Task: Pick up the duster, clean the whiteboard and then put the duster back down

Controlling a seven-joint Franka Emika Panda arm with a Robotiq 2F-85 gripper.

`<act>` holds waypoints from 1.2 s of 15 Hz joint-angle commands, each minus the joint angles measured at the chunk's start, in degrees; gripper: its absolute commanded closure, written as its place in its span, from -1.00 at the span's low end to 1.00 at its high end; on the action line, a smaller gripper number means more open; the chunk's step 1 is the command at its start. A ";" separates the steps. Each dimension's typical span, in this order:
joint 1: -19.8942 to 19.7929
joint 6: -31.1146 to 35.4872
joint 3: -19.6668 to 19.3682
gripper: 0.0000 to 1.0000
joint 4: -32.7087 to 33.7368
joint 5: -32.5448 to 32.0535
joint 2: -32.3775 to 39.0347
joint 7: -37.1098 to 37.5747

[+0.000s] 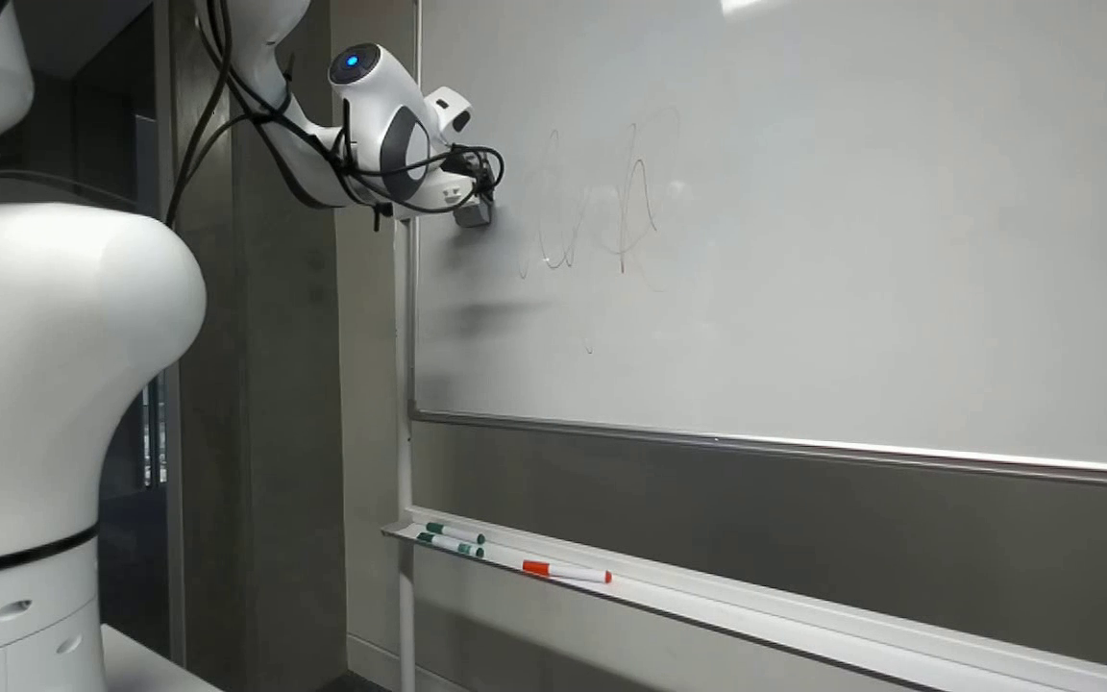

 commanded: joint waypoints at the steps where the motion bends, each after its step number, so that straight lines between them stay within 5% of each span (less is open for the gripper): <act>1: 2.00 0.00 -6.90 0.24 6.39 -3.10 4.04 -1.44; 18: 11.57 0.06 -35.47 0.24 11.08 -4.60 -1.29 -7.27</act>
